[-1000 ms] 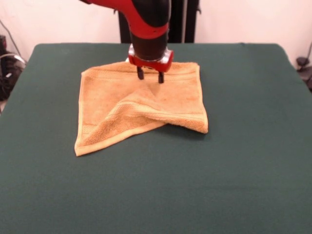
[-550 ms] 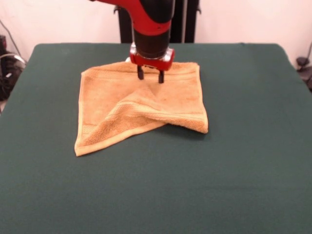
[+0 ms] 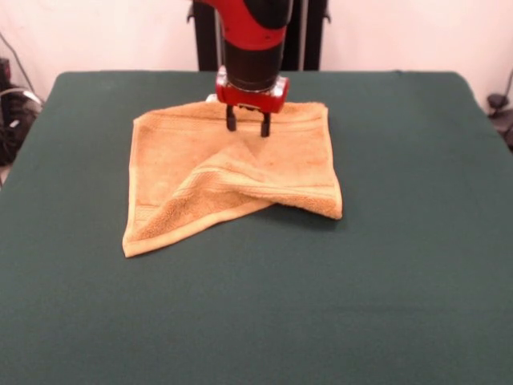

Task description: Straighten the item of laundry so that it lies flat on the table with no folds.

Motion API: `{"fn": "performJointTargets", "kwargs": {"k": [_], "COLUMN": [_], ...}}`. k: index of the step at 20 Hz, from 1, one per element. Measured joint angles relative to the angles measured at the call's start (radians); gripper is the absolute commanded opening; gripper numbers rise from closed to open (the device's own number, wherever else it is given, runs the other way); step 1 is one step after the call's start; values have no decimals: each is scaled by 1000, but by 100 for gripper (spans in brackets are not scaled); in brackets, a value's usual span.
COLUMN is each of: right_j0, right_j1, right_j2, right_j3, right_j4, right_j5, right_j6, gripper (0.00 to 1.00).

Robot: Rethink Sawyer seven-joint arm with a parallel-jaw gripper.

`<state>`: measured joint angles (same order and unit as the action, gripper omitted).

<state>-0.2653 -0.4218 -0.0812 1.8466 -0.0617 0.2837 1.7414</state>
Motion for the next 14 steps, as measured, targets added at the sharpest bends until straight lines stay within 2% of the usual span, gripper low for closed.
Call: {"fn": "performJointTargets", "kwargs": {"k": [14], "right_j0": [-1], "right_j1": [-12], "right_j2": [0], "right_j3": [54], "right_j4": [-24], "right_j5": [-124], "right_j6": [0], "gripper": [100]}}
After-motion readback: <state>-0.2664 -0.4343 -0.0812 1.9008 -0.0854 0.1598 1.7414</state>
